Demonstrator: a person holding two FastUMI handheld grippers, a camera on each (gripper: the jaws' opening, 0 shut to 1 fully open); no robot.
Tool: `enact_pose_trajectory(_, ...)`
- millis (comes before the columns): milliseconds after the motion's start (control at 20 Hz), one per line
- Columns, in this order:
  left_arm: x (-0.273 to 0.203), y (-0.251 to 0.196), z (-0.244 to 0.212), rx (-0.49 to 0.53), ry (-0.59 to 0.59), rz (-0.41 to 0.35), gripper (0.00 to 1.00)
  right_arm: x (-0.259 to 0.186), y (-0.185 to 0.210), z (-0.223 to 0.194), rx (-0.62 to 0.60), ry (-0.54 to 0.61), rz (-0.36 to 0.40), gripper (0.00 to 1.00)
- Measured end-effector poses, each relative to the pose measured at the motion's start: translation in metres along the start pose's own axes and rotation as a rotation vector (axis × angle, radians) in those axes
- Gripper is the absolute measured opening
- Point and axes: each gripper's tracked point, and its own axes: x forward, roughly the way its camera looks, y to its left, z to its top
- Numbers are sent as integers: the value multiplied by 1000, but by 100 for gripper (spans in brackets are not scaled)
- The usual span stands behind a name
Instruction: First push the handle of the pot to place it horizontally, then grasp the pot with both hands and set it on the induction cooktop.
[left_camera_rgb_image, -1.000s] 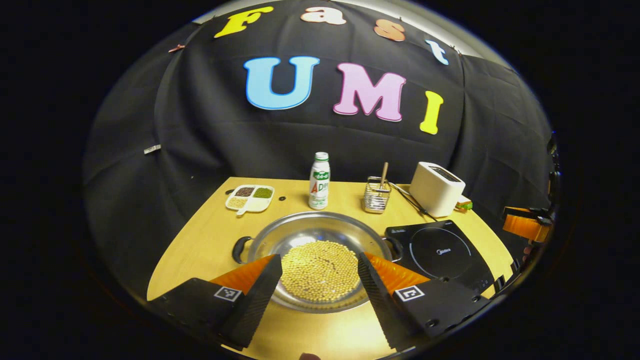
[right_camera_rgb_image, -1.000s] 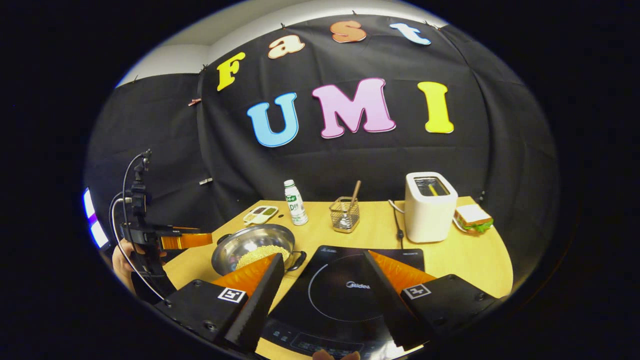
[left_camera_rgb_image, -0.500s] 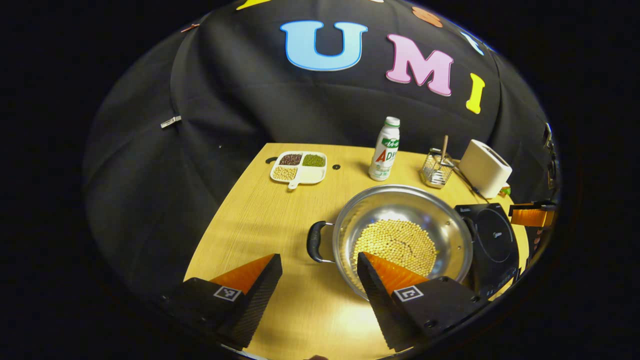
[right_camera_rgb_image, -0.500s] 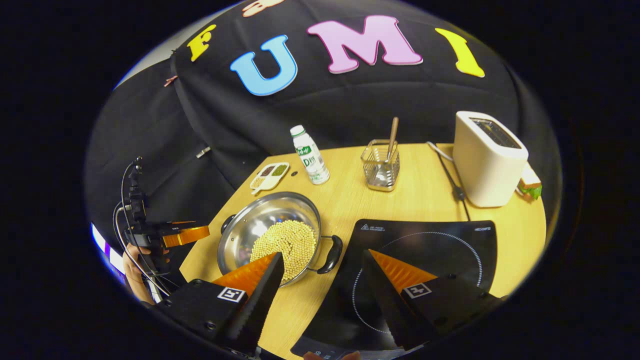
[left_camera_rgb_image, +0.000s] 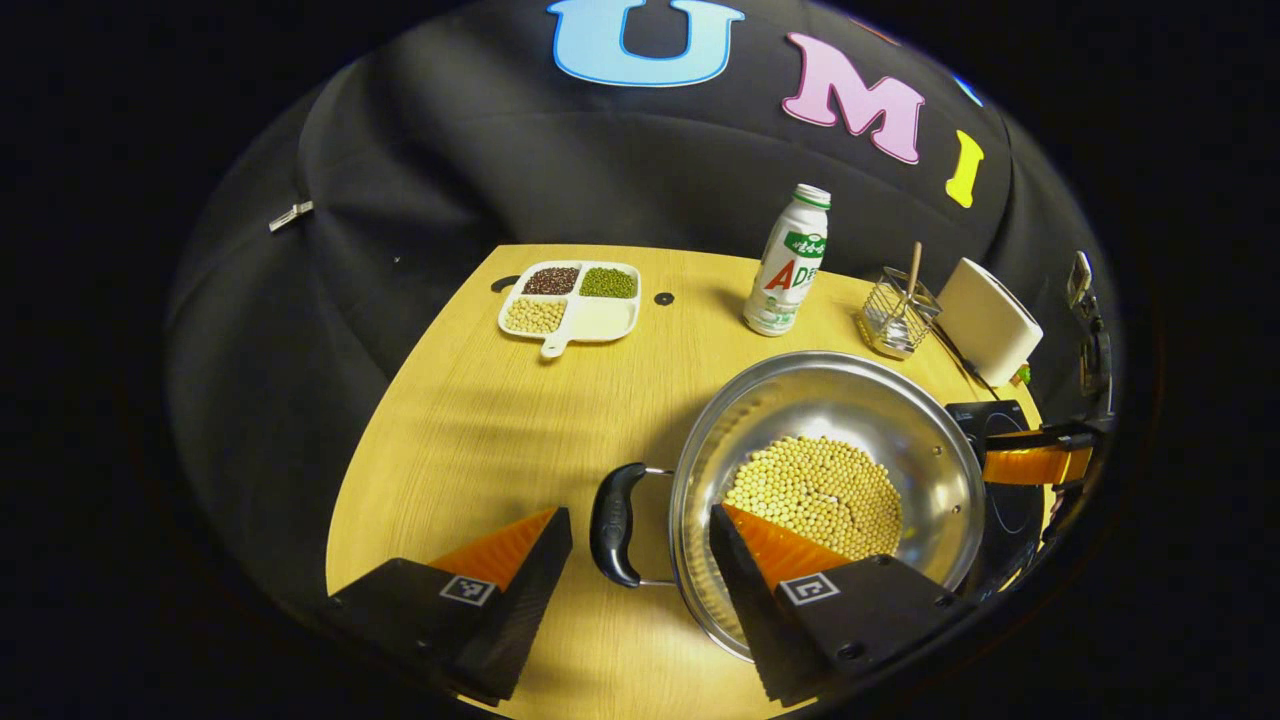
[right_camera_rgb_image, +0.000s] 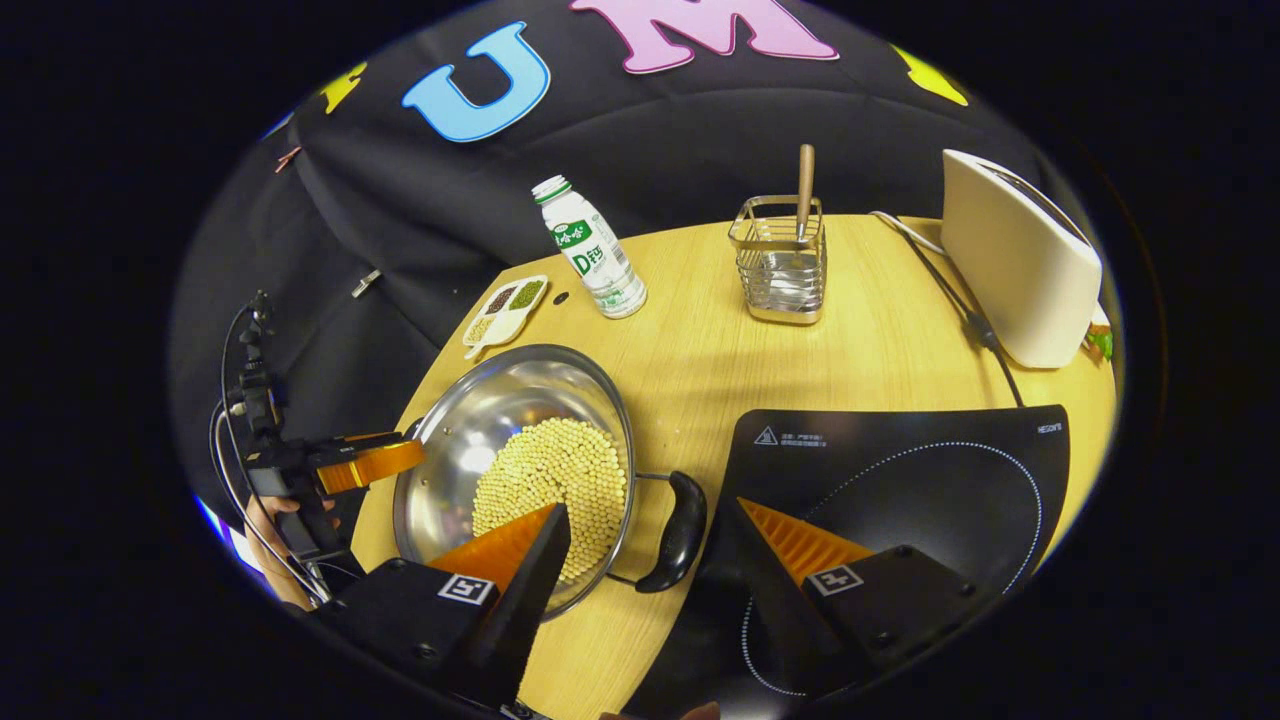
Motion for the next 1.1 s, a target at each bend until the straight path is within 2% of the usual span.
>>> enact_pose_trajectory(100, 11, 2, -2, -8, 14, 4, 83, 10, 5, -6, 9, 17, 11, 97)
enact_pose_trajectory(200, 18, 5, -4, -16, 14, -6, 74, 10, 5, -1, 1, 5, -2, 94)
enact_pose_trajectory(450, 20, 19, -4, -3, -2, -22, 74, 28, 14, -5, 19, 25, 0, 95)
enact_pose_trajectory(500, 20, 22, -6, 0, 5, -14, 74, 33, 17, -6, 19, 28, 0, 90)
enact_pose_trajectory(600, 22, 23, -10, 11, 29, -9, 74, 43, 18, -4, 22, 11, -20, 88)
enact_pose_trajectory(800, 28, 24, -7, 11, 25, -12, 66, 54, 17, -1, 24, -13, -61, 86)
enact_pose_trajectory(1050, 27, 32, -12, 5, 21, -16, 66, 75, 15, -7, 0, -6, -101, 85)
enact_pose_trajectory(1100, 27, 34, -14, 5, 24, -16, 65, 78, 18, -11, 5, 3, -88, 76)
